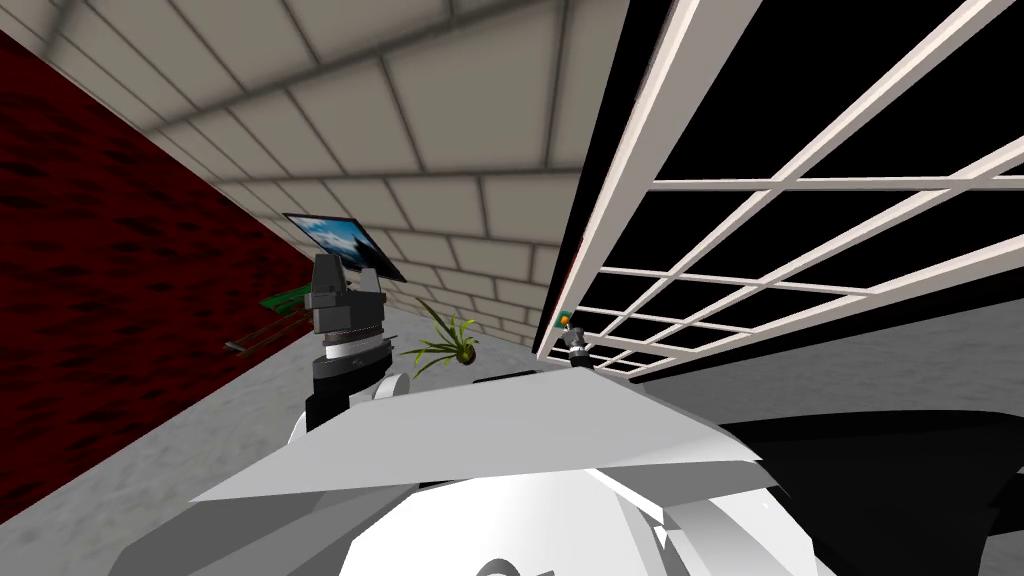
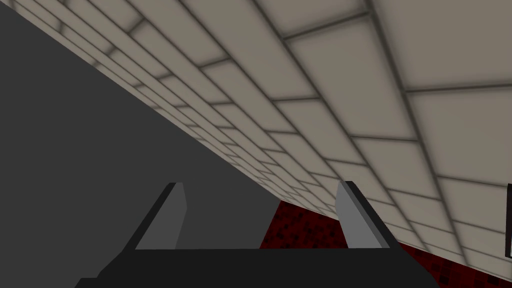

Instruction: Pull the door open

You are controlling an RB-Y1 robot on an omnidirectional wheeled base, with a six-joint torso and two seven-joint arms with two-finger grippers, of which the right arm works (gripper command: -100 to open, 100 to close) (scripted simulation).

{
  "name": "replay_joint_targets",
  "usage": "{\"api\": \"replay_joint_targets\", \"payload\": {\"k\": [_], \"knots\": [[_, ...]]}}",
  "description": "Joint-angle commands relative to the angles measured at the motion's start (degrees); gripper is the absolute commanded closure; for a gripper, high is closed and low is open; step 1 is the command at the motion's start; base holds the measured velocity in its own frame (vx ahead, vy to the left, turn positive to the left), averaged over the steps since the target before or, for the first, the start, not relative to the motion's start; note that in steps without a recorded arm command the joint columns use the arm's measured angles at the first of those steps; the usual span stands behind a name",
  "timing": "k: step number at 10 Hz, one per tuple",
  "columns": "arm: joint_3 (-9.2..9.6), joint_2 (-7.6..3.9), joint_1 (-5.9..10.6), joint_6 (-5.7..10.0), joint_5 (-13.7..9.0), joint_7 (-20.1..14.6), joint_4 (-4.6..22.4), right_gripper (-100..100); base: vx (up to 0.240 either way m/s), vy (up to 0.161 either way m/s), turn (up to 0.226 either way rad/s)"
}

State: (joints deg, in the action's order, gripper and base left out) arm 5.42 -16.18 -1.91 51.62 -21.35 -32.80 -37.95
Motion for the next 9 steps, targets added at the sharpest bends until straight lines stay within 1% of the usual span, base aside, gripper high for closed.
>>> {"api": "replay_joint_targets", "payload": {"k": [1, 4, 5, 6, 7, 8, 9], "knots": [[0.07, 0.63, 0.24, -0.34, -1.02, -2.53, -0.89, -100, -0.056, 0.027, 0.004], [0.01, 1.32, 0.38, -0.69, -2.77, -7.07, -1.47, -100, -0.074, 0.027, 0.002], [0.01, 1.32, 0.38, -0.69, -2.77, -7.07, -1.47, -100, -0.061, 0.005, -0.001], [0.0, 1.59, 0.43, -0.82, -3.45, -8.91, -1.69, -100, -0.048, 0.008, -0.007], [0.0, 1.59, 0.43, -0.82, -3.45, -8.91, -1.69, -100, -0.026, 0.005, 0.002], [-0.02, 1.87, 0.49, -0.95, -4.19, -11.01, -1.93, -100, -0.029, 0.011, 0.052], [-0.02, 1.87, 0.49, -0.95, -4.19, -11.01, -1.93, -100, -0.025, 0.009, 0.004]]}}
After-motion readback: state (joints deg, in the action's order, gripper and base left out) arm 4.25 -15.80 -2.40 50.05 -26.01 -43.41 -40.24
